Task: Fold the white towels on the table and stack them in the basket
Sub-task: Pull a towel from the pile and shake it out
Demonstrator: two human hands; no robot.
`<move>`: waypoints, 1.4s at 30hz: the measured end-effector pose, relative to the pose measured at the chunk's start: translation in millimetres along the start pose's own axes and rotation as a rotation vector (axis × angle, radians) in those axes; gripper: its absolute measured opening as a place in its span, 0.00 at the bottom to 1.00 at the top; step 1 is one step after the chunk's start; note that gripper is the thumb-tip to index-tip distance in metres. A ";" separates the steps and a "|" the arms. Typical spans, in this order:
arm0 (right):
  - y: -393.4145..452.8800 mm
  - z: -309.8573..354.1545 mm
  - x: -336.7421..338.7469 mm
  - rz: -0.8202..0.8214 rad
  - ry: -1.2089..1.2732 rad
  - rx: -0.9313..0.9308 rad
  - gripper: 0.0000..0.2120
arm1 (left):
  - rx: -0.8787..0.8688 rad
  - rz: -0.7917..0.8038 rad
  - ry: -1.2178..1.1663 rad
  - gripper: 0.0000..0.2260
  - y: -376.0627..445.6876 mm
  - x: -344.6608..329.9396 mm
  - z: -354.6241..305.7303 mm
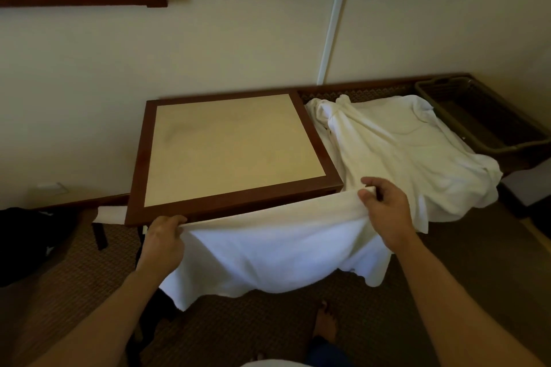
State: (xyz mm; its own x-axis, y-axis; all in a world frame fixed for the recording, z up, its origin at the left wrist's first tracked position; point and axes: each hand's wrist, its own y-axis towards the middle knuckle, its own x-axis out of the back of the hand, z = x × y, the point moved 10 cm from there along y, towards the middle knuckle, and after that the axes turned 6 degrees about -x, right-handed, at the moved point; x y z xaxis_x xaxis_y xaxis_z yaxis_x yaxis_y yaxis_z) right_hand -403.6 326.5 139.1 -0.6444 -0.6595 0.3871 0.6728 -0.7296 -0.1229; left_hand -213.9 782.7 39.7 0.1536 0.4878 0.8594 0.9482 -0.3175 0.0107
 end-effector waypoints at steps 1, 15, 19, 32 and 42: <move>-0.4 -8.5 0.9 -0.029 0.028 -0.010 0.10 | 0.011 0.000 0.021 0.15 4.5 3.0 1.9; 8.4 -47.9 -16.4 -0.141 0.047 -0.044 0.10 | -0.031 -0.141 -0.054 0.11 14.6 43.5 2.7; 14.6 -42.9 -19.2 -0.142 0.071 -0.022 0.09 | -0.035 -0.118 -0.040 0.10 16.7 42.2 0.2; 7.3 -51.3 -8.0 -0.337 0.103 -0.076 0.06 | -0.190 -0.245 0.000 0.15 -2.4 42.0 -29.7; 65.4 -11.0 -9.2 -0.506 0.108 -0.002 0.09 | -0.458 -0.247 0.239 0.18 66.6 54.5 -61.0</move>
State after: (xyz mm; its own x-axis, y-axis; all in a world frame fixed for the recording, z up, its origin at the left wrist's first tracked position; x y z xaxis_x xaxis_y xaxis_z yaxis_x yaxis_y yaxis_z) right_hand -357.7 282.9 117.4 -0.9228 -0.2388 0.3022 0.2665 -0.9623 0.0535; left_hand -159.4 738.5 118.4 -0.1752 0.4117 0.8943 0.7226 -0.5631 0.4008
